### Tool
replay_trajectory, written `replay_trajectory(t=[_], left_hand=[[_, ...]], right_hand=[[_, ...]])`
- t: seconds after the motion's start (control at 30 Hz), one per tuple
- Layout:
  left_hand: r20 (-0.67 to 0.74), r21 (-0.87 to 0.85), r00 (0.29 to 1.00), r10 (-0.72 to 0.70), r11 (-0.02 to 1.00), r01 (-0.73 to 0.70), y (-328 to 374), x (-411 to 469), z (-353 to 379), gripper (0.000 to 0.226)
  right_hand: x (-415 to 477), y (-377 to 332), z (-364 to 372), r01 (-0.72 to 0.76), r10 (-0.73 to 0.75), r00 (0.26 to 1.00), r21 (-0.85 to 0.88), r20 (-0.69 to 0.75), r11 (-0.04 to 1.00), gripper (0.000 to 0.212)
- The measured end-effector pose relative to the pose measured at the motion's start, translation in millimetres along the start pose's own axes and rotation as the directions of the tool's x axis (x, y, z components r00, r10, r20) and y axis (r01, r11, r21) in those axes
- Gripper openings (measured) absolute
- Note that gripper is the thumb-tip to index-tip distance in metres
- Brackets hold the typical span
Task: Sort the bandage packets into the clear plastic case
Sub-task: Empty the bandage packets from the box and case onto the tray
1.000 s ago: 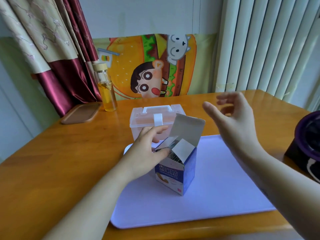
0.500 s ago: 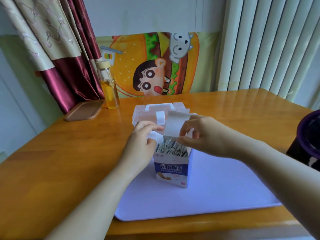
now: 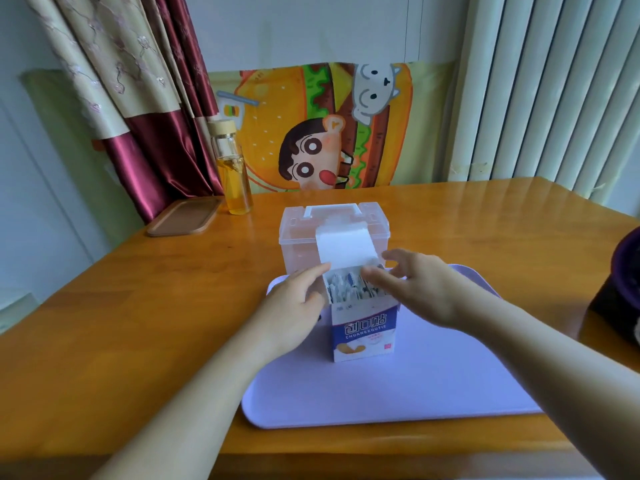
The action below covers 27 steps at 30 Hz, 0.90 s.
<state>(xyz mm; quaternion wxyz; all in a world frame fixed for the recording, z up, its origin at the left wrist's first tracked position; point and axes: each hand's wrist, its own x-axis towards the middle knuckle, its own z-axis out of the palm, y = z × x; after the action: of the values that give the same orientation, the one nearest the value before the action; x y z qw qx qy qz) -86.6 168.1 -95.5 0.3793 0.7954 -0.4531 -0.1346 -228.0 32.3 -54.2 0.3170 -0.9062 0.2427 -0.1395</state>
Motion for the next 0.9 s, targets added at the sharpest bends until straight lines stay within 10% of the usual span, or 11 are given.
replay_trajectory(t=[0.2,0.4,0.9], left_hand=[[0.059,0.067,0.996,0.066,0.995,-0.07,10,-11,-6,0.053],[-0.032,0.275,0.991,0.133,0.954,-0.119,14,-5,-12,0.045],[0.337,-0.201,0.937,0.088,0.979,-0.02,4,9,16,0.129]], right_hand=[[0,-5,10,0.01,0.014,0.992,-0.19,0.127,0.982,0.112],[4,1,15,0.071,-0.058,0.991,-0.113,0.117,0.991,0.112],[-9,27,1,0.287,-0.275,0.943,-0.044,0.186,0.957,0.115]])
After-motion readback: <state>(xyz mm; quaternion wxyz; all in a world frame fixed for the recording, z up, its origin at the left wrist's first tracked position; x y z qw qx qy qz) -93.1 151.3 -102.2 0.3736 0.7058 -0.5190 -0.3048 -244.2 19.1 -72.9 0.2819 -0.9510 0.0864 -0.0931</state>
